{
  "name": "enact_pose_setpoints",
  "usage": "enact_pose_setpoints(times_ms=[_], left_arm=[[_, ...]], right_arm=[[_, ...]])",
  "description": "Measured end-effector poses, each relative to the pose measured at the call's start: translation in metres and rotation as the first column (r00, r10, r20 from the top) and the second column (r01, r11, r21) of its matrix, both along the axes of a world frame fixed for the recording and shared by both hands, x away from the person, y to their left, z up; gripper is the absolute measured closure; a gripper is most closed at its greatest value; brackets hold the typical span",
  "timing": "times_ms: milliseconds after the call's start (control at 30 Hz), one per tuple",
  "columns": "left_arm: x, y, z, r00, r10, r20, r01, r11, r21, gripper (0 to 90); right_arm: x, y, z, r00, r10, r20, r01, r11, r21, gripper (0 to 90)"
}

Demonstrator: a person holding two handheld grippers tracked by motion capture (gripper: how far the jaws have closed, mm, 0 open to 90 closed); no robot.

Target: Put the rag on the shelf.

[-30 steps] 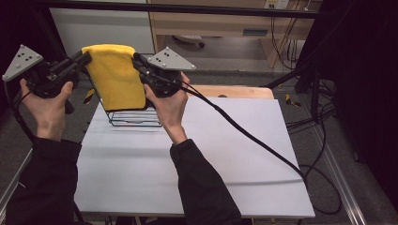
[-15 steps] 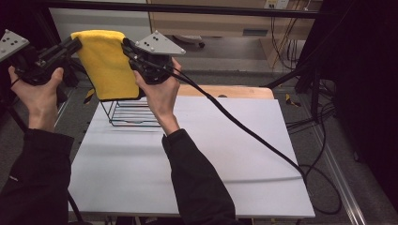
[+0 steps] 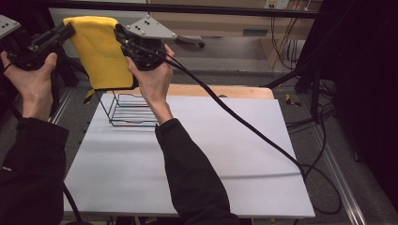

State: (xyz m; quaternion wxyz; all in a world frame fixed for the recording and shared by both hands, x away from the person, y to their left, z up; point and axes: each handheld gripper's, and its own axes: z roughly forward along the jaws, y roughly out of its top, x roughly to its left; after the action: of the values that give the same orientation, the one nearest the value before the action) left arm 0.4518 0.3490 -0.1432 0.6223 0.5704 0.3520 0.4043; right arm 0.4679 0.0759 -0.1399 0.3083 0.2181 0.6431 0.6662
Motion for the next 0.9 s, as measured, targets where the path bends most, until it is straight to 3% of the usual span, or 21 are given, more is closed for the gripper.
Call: enact_pose_setpoints(times_ms=[267,467,600,900], left_arm=[[0.011,-0.002,0.013,1.0000,0.000,0.008,-0.001,1.0000,0.007,83.8],[0.022,-0.006,0.019,0.9998,0.019,0.006,-0.019,0.9995,0.025,83.8],[0.028,-0.004,0.022,0.9999,0.011,0.004,-0.011,0.9999,-0.006,83.8],[0.040,-0.008,0.028,0.9997,0.022,0.010,-0.022,0.9997,0.011,83.7]], right_arm=[[0.014,-0.003,0.010,1.0000,-0.001,0.000,0.001,1.000,0.023,81.4],[0.022,-0.003,0.014,0.9999,-0.010,0.006,0.010,1.000,0.011,81.4],[0.025,-0.002,0.017,0.9998,-0.014,0.012,0.014,1.000,0.004,81.4],[0.038,-0.004,0.021,0.9995,-0.029,0.011,0.029,0.999,0.019,81.4]])
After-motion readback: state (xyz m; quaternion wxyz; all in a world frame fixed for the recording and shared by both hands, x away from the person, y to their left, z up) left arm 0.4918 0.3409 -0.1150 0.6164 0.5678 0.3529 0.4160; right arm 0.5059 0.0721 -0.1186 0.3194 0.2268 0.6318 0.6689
